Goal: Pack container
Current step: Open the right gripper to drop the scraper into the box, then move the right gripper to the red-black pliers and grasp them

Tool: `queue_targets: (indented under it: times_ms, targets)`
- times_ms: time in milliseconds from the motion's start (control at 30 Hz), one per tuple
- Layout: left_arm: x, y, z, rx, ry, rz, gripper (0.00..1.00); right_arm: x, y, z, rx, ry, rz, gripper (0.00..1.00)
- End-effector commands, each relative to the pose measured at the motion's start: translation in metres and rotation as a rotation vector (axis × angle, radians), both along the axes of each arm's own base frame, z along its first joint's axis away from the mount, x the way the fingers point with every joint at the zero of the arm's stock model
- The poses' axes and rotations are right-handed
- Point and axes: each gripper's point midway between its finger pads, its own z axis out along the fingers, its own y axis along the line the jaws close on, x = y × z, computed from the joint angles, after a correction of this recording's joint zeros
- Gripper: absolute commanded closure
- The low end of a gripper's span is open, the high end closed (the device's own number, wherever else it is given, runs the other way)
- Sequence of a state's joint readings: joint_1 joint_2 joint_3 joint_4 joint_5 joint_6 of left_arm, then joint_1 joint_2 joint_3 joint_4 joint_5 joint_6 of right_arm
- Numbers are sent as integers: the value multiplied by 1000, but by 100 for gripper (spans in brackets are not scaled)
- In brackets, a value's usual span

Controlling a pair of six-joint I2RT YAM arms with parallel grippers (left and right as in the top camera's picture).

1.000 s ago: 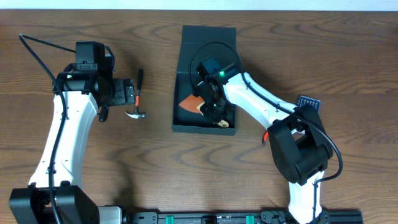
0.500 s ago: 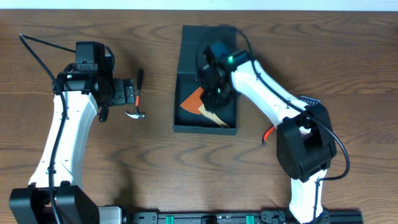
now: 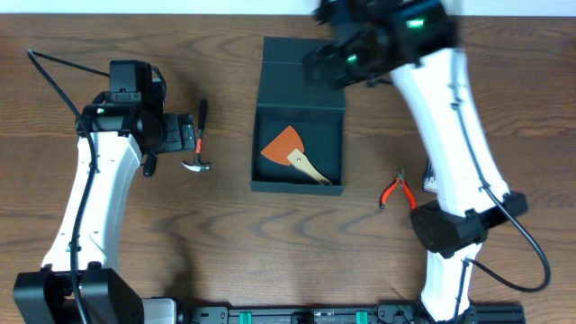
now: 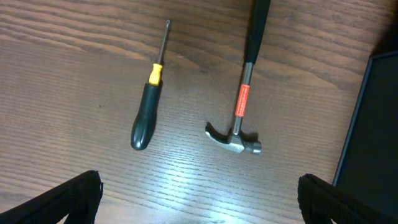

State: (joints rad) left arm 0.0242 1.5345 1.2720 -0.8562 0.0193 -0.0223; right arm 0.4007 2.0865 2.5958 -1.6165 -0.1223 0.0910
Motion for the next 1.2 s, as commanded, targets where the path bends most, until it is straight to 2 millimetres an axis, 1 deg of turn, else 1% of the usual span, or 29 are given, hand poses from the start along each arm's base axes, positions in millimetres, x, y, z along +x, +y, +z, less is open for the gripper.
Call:
queue_targets:
  times_ms: [0,33,67,167,233,300,333,400,500,567,600,633,700,800,833,933,1000,1067,1167]
  targets:
    - [6,0,8,5,-23,0,1,0,-42,32,-23,-65,-237,1]
    - [6,0,8,6,-24,0,2,-4,-44,41,-6,-81,-239,1]
    - [6,0,8,5,-24,0,1,-9,-48,52,22,-99,-278,1]
    - [6,0,8,5,-22,0,1,-21,-59,72,38,-142,-321,1]
    - [6,0,8,6,-22,0,1,-33,-69,77,38,-143,-371,1]
    - [6,0,8,6,-22,0,1,-45,-78,69,20,-103,-425,1]
    - [5,0,8,6,-22,0,2,-51,-83,62,5,-75,-462,1]
    - [5,0,8,5,-22,0,1,-68,-98,40,-32,1,-593,1]
    - [5,0,8,5,-22,0,1,-101,-123,-3,-111,119,-823,1]
    - [6,0,8,5,-22,0,2,-120,-134,-27,-146,179,-935,1]
    - [6,0,8,5,-22,0,1,-127,-137,-38,-160,198,-959,1]
    - [6,0,8,5,-23,0,1,-129,-137,-49,-164,200,-948,1]
    - [6,0,8,5,-23,0,2,-127,-132,-68,-171,189,-874,1]
    - [7,0,9,5,-28,0,2,-124,-123,-99,-145,219,-857,1]
    - [7,0,9,5,-30,0,2,-125,-121,-112,-133,244,-872,1]
    - [6,0,9,5,-27,0,2,-126,-122,-141,-98,290,-950,1]
    - [6,0,9,5,-25,0,1,-122,-121,-159,-56,308,-979,1]
    - [6,0,9,5,-25,0,2,-120,-119,-174,-17,329,-984,1]
    - [6,0,9,5,-25,0,1,-124,-124,-194,-16,356,-1008,1]
